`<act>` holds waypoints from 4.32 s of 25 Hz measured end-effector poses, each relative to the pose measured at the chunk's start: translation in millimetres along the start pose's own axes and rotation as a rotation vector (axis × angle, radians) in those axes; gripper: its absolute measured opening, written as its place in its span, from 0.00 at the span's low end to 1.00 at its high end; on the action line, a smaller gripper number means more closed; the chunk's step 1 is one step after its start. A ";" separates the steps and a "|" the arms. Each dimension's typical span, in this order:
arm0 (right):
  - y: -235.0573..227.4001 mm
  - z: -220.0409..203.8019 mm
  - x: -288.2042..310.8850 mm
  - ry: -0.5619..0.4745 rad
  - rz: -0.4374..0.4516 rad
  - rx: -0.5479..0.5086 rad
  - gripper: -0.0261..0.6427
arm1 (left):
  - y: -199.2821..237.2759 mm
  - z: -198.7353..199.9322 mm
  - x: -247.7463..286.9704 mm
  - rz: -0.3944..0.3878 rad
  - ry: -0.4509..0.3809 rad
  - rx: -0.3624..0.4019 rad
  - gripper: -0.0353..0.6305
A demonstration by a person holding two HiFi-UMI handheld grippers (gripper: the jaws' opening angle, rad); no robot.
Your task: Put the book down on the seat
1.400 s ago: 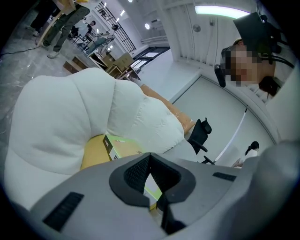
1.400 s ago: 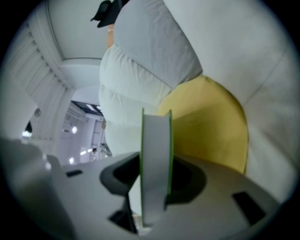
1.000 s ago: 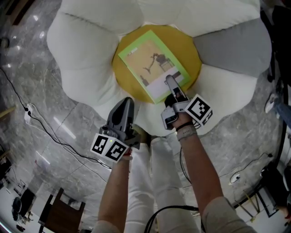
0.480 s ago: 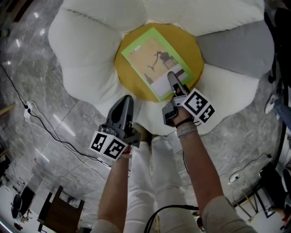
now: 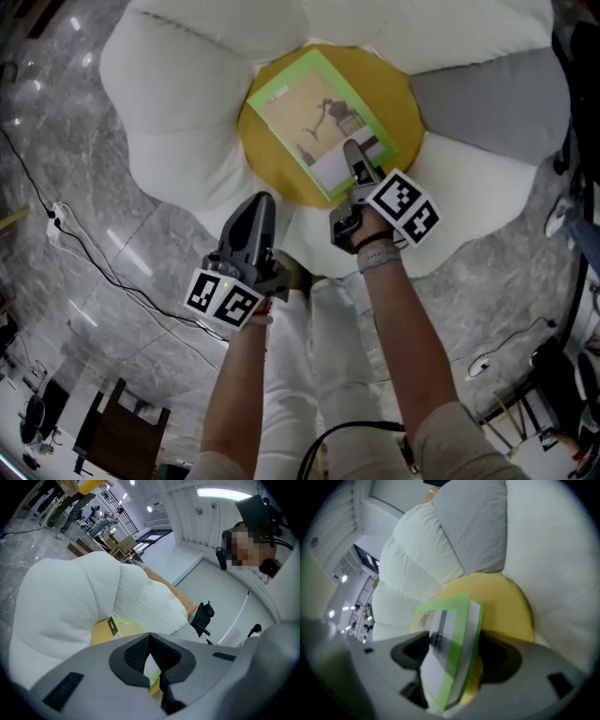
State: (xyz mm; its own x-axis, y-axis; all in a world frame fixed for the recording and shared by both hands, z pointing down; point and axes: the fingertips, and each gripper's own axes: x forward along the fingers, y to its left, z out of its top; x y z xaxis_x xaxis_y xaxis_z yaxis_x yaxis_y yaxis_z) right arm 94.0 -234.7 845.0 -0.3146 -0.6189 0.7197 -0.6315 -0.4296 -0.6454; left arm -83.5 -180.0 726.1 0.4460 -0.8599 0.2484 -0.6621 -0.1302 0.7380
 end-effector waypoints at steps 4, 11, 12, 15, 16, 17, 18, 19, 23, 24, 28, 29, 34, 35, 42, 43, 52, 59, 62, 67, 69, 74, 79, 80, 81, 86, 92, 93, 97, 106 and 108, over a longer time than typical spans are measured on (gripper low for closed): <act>-4.7 -0.2 3.1 0.006 -0.053 -0.015 0.51 | -0.3 -2.0 -1.5 0.004 0.001 0.000 0.09; -3.0 -0.3 1.4 -0.003 -0.066 -0.017 0.51 | -0.1 3.8 -1.4 0.002 -0.007 -0.001 0.09; -2.9 -0.3 1.3 -0.004 -0.062 -0.018 0.51 | -0.2 4.1 -1.1 0.000 -0.008 -0.001 0.09; -3.8 -1.0 0.2 -0.009 -0.045 -0.020 0.51 | 0.0 2.7 -1.2 -0.004 -0.005 -0.001 0.09; -4.0 -1.3 0.1 -0.011 -0.039 -0.020 0.51 | 0.7 2.2 -1.1 -0.006 -0.004 -0.001 0.09; -3.5 -1.3 0.4 -0.013 -0.033 -0.020 0.51 | 1.6 2.1 -0.7 -0.007 -0.004 -0.001 0.09; -2.6 -1.3 0.7 -0.014 -0.025 -0.021 0.51 | 2.5 2.2 -0.5 -0.007 -0.004 -0.002 0.09; -1.9 -1.4 0.5 -0.015 -0.018 -0.023 0.52 | 2.9 2.1 -0.6 -0.007 -0.004 -0.002 0.09; -5.9 -1.3 -5.9 -0.023 -0.009 -0.005 0.51 | 2.1 -1.6 -2.0 -0.006 0.006 -0.003 0.09; -7.2 -1.1 -6.7 -0.026 -0.008 0.003 0.51 | 2.4 -2.0 -1.6 -0.007 0.007 -0.003 0.09; -10.4 -1.2 -10.9 -0.032 -0.005 0.017 0.52 | 1.3 -1.4 0.4 -0.012 0.009 -0.003 0.09; -11.6 -1.2 -12.8 -0.036 -0.006 0.019 0.51 | 0.4 -1.3 0.7 -0.014 0.009 -0.002 0.09; -18.2 -2.7 -21.2 -0.051 -0.009 0.035 0.52 | -1.4 0.6 2.1 -0.013 0.003 -0.009 0.09; -19.0 -3.3 -22.4 -0.051 -0.008 0.036 0.52 | -1.6 1.0 2.1 -0.013 0.000 -0.013 0.09; -21.0 -3.4 -32.8 -0.063 -0.002 0.023 0.51 | -6.1 -2.6 1.4 -0.017 0.015 -0.002 0.09; -20.3 -3.1 -34.4 -0.064 0.002 0.018 0.51 | -7.1 -2.9 1.7 -0.018 0.017 -0.002 0.09; -3.5 -4.5 -51.3 -0.058 0.076 0.030 0.40 | -22.4 3.1 4.0 -0.043 0.031 0.011 0.09; 10.5 -3.1 -68.0 -0.093 0.120 0.015 0.07 | -28.2 8.3 5.9 -0.056 0.047 0.042 0.09; 22.1 2.5 -78.3 -0.126 0.177 -0.016 0.06 | -31.6 8.2 5.5 -0.060 0.055 0.045 0.09; 32.1 5.0 -90.8 -0.113 0.212 -0.071 0.06 | -39.0 9.2 6.6 -0.064 0.062 0.054 0.09; 37.7 5.4 -97.8 -0.106 0.226 -0.094 0.06 | -43.1 9.7 6.0 -0.066 0.067 0.058 0.09; 62.3 10.1 -119.3 -0.094 0.268 -0.207 0.06 | -57.9 20.7 5.0 -0.074 0.073 0.068 0.09; 92.8 17.8 -139.4 -0.088 0.319 -0.261 0.06 | -75.4 37.6 6.8 -0.086 0.079 0.085 0.09; 99.7 19.0 -143.9 -0.087 0.331 -0.274 0.06 | -79.8 41.8 6.7 -0.091 0.079 0.091 0.09; 106.6 20.0 -148.5 -0.086 0.342 -0.286 0.06 | -84.6 46.1 6.6 -0.097 0.079 0.096 0.09; 136.9 24.0 -168.6 -0.085 0.390 -0.331 0.06 | -106.8 66.2 5.4 -0.124 0.069 0.115 0.09; 161.4 27.0 -191.3 -0.079 0.420 -0.368 0.06 | -132.6 79.4 -0.9 -0.140 0.067 0.123 0.09; 164.4 28.1 -195.8 -0.081 0.421 -0.385 0.06 | -136.6 82.1 -3.2 -0.139 0.062 0.128 0.09; 178.8 35.5 -219.6 -0.100 0.438 -0.473 0.06 | -151.5 100.8 -15.7 -0.137 0.038 0.147 0.09; 202.4 55.5 -271.0 -0.105 0.480 -0.589 0.06 | -164.3 156.9 -44.5 -0.094 -0.030 0.189 0.09; 206.2 60.3 -280.7 -0.110 0.476 -0.598 0.06 | -171.5 166.3 -47.0 -0.101 -0.028 0.192 0.09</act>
State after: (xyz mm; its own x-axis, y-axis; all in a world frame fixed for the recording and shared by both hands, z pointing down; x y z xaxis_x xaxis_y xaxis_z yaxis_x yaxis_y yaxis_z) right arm 94.8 -189.2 494.5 -0.5958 -0.7230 0.3496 -0.7311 0.3082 -0.6087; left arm -91.1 -199.2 483.5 0.5002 -0.8510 0.1598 -0.7190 -0.3054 0.6243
